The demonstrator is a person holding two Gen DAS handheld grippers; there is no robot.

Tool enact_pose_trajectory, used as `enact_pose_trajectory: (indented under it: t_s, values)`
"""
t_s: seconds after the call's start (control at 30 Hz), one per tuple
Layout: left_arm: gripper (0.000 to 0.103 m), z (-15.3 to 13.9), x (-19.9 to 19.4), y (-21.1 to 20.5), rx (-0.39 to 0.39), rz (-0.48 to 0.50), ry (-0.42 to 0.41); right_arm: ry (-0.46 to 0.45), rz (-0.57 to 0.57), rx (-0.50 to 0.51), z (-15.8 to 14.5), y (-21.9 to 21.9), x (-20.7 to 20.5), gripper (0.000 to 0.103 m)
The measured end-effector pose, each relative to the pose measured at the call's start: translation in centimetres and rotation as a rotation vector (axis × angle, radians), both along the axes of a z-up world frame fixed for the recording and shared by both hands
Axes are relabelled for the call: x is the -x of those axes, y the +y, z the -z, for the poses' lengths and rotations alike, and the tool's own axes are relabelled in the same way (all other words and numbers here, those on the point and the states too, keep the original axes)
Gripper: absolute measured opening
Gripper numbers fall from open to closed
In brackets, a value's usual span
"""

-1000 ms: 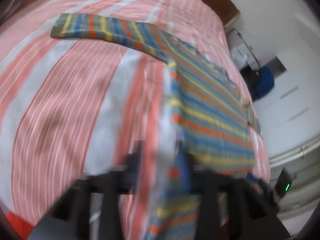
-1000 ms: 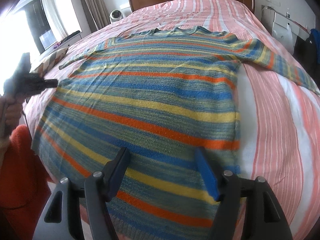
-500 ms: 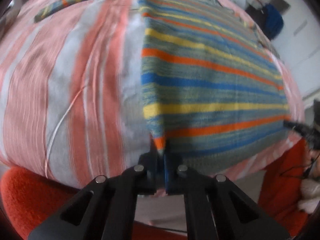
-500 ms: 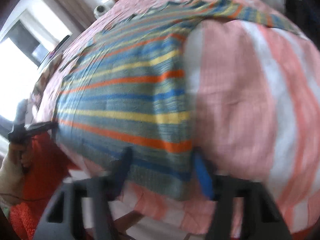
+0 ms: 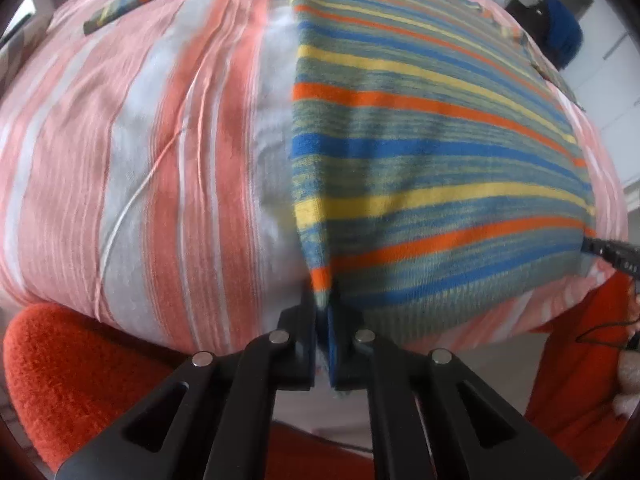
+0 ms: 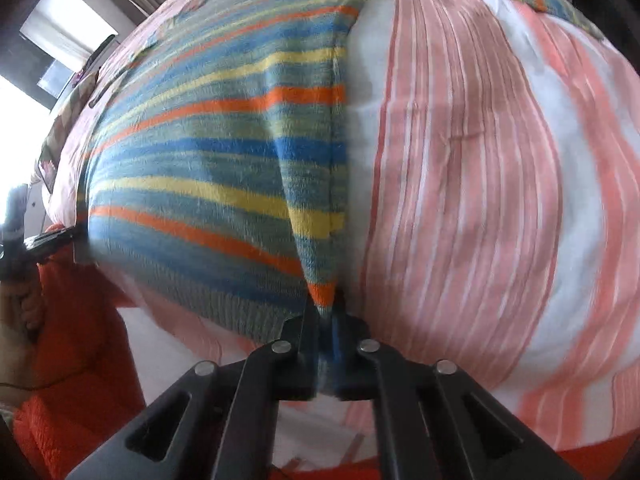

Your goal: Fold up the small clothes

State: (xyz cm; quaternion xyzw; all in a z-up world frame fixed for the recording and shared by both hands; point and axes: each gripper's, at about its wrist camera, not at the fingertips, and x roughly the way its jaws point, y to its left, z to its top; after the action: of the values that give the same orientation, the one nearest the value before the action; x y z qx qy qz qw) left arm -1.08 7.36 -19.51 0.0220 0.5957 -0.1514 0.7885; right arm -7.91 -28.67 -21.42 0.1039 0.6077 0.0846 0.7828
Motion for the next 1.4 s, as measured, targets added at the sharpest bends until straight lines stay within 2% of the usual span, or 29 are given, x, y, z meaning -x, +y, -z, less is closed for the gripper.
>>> enact_pose_trajectory:
  t_s: [0.03,0.07,0.1,0.13,0.17,0.2,0.3,0.4,0.43,0.53,0.63,0.77,0.9,1.0,1.13,1.4]
  values:
    - [0.01,-0.3,0.2,-0.4,0.0,0.002,-0.013,-0.007,0.0,0.0,-0.2,0.0,0.2,0.006]
    - [0.024,-0.7,0.6,-0.4,-0.002,0.001,-0.028,-0.017,0.003,-0.008,-0.5,-0.1,0.4,0.016]
    - [0.044,-1.5,1.3,-0.3,-0.004,-0.001,-0.056,-0.014,0.01,-0.005,-0.7,-0.4,0.8,0.024]
    - [0.053,-2.0,1.7,0.1,-0.003,-0.006,-0.082,-0.005,0.027,0.005,-1.3,-0.9,1.2,0.042]
    - [0.068,-3.0,2.2,0.3,-0.001,-0.018,-0.125,-0.009,0.04,0.015,-1.8,-1.3,1.5,0.053]
    - [0.075,-3.9,2.3,0.4,0.004,-0.031,-0.166,-0.019,0.05,0.028,-2.3,-1.7,1.8,0.055]
    - [0.084,-6.4,2.8,1.0,0.008,-0.079,-0.29,-0.088,0.086,0.13,-4.6,-2.9,2.5,0.057]
    - [0.097,-8.3,1.8,1.5,-0.008,-0.145,-0.435,-0.223,0.165,0.191,-6.7,-4.3,2.4,0.068]
    - [0.097,-8.9,0.9,1.5,-0.021,-0.173,-0.477,-0.28,0.199,0.194,-7.2,-4.7,2.0,0.072]
    - [0.098,-9.0,-2.0,1.5,-0.026,-0.197,-0.545,-0.371,0.269,0.207,-7.2,-4.9,0.4,0.077]
    - [0.098,-7.4,-5.6,1.4,-0.04,-0.223,-0.577,-0.41,0.293,0.209,-6.3,-4.5,-1.6,0.08]
    - [0.098,-4.1,-7.6,2.5,-0.062,-0.272,-0.528,-0.414,0.318,0.244,-4.6,-3.9,-3.0,0.081]
    - [0.098,-0.6,-8.0,4.6,-0.004,-0.362,-0.376,-0.378,0.318,0.214,-2.3,-4.2,-2.6,0.084]
    - [0.101,-0.6,-7.9,4.4,-0.024,-0.352,-0.384,-0.405,0.275,0.238,-1.7,-3.6,-2.4,0.09]
    - [0.102,-0.5,-7.8,3.7,-0.05,-0.349,-0.384,-0.41,0.29,0.213,-0.8,-3.6,-2.8,0.101]
    - [0.103,0.0,-8.2,3.4,-0.084,-0.334,-0.381,-0.432,0.279,0.237,-0.4,-3.2,-2.7,0.103]
